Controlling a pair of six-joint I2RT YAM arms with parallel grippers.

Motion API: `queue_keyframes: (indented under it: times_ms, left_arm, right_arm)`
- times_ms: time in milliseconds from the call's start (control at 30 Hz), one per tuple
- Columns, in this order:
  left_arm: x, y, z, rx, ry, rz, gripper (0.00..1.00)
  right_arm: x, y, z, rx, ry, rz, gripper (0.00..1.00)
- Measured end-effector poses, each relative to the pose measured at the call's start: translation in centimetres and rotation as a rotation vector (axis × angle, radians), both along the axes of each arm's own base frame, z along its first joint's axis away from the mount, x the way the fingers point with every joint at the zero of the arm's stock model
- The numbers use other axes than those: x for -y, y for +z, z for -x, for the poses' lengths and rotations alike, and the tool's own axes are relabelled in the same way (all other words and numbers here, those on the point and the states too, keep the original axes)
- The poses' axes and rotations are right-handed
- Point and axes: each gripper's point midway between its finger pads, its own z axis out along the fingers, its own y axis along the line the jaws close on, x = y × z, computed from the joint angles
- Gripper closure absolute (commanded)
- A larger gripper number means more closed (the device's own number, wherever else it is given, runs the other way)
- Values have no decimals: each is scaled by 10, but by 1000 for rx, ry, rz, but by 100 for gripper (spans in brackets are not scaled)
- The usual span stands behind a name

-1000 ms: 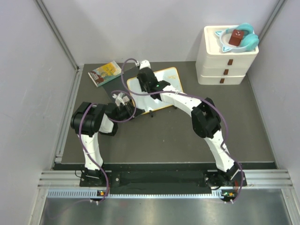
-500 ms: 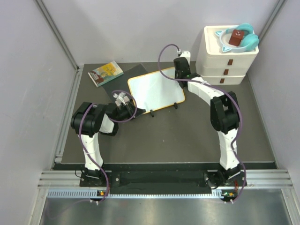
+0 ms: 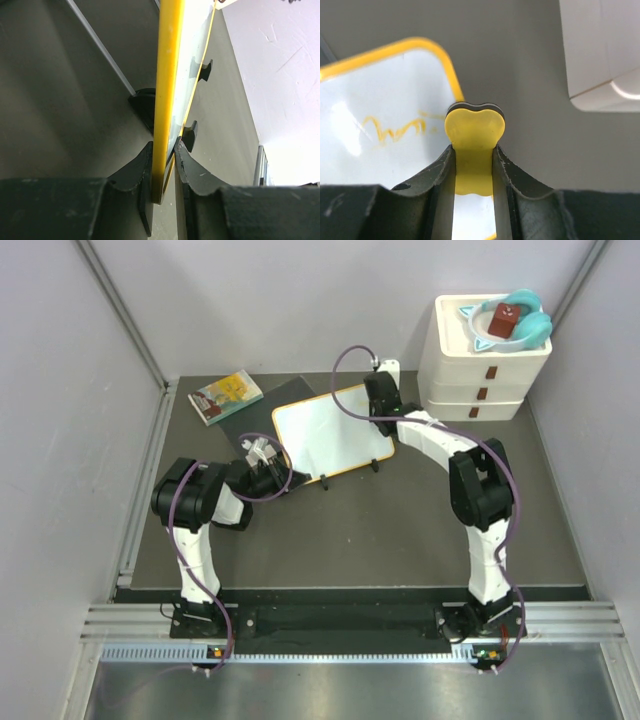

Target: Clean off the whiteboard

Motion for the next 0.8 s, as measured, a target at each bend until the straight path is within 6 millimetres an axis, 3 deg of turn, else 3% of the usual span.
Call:
queue_keyframes:
  times_ms: [367,600,800]
  left_arm:
    - [0,0,0,2,-1,-2,100]
    - [0,-1,1,0,-1,-3,100]
    - [-1,-3,0,-3,5,-8,100]
  right_arm:
    - [0,-25,36,-120,15,-3,100]
    - [-2,-25,36,-121,31,-16,100]
    - [-21,-18,24,-62,138,-106,100]
